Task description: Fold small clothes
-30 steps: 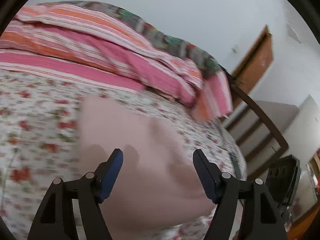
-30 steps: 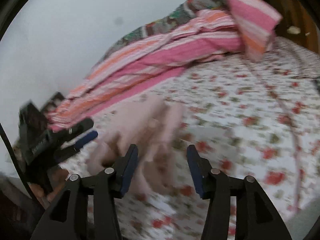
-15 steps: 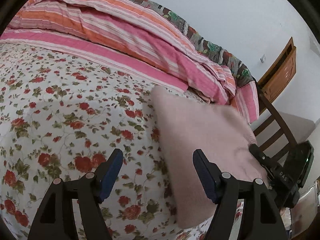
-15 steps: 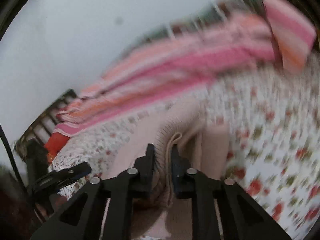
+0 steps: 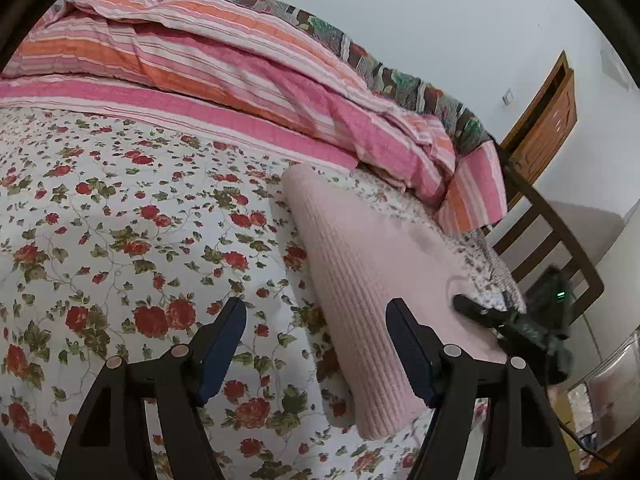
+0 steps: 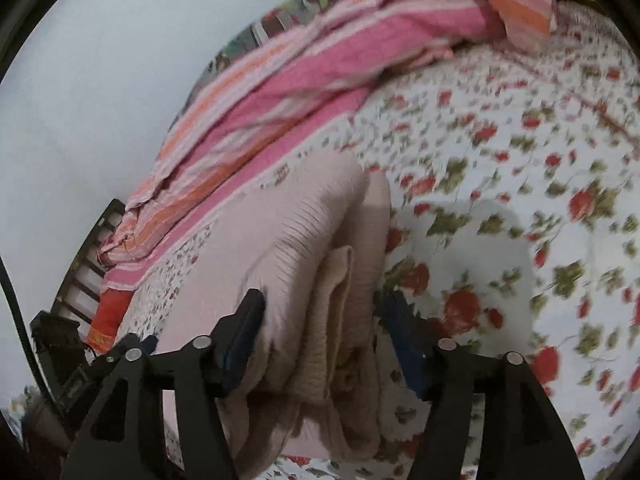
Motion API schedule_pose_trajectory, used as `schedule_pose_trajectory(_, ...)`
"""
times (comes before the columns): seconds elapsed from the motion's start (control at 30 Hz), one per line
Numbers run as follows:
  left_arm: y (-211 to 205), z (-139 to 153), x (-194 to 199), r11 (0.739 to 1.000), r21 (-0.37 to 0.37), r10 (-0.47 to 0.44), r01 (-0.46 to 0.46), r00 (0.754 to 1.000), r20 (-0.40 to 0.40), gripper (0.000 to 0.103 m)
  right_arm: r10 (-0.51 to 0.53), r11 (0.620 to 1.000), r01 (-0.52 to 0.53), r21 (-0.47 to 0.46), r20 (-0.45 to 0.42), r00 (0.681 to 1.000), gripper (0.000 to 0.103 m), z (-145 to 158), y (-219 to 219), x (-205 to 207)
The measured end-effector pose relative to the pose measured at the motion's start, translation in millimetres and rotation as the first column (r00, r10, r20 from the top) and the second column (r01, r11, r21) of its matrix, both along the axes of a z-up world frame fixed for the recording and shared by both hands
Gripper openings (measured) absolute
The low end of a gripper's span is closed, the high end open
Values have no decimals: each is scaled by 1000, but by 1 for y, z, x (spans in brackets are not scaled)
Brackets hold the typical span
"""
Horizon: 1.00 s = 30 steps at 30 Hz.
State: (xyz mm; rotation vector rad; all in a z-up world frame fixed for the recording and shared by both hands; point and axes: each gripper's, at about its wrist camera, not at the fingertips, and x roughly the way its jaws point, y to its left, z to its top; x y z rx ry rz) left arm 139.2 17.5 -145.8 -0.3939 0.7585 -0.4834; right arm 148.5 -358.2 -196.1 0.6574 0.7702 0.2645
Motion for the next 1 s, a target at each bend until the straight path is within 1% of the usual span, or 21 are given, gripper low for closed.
schedule_pose_trajectory(0.07,5,3,-2,1000,-8,3,-3,1000,14,70,10,1000,-10,27,0,1000,68,-8,3,7)
schedule_pose_trajectory(0.1,7,4,-3,1000,-9,8,-8,1000,19,70,17,1000,-17,26,1,1000,70,-11,5,11)
schedule_pose_trajectory(0.27,22,7,-8,999,-38,26,-25,999,32,70,56,996,-56,67,3,998,71,-20,6,22)
schedule_pose_trajectory(0.3,26,8,-9,998,-49,33,-31,999,32,70,65,996,-64,62,-2,998,68,-19,7,24)
schedule_pose_trajectory(0.37,31,7,-9,996,-77,42,-40,999,29,70,88,994,-87,59,-26,996,61,-15,10,28)
schedule_pose_trajectory(0.43,36,6,-10,993,-105,51,-49,998,22,70,97,994,-94,64,-41,994,48,-10,12,29)
schedule_pose_trajectory(0.53,40,6,-14,991,-119,57,-54,998,22,70,107,994,-107,35,-11,994,40,13,17,24)
schedule_pose_trajectory(0.6,43,7,-16,991,-115,67,-64,997,24,70,112,993,-113,34,34,993,38,37,22,18)
schedule_pose_trajectory(0.67,49,8,-19,990,-118,80,-77,997,20,70,103,994,-105,15,84,991,38,66,31,12)
schedule_pose_trajectory(0.7,54,8,-21,989,-119,91,-88,996,17,70,94,996,-94,-3,104,990,37,80,36,10)
schedule_pose_trajectory(0.77,61,9,-24,986,-123,111,-109,994,13,70,31,998,-24,-50,135,990,36,106,45,6)
schedule_pose_trajectory(0.8,65,10,-26,985,-125,119,-116,993,13,70,-6,997,17,-74,151,989,35,119,50,4)
schedule_pose_trajectory(0.87,73,12,-29,984,-125,132,-129,991,17,70,-34,988,60,-141,184,982,31,137,61,5)
schedule_pose_trajectory(0.9,76,12,-30,983,-127,135,-131,991,22,70,-46,981,81,-177,193,980,26,145,67,7)
schedule_pose_trajectory(0.93,81,13,-33,983,-130,138,-133,990,27,70,-49,975,88,-202,191,980,21,152,73,11)
schedule_pose_trajectory(1.0,87,14,-35,981,-136,142,-136,989,34,70,-19,973,59,-223,178,984,16,158,86,21)
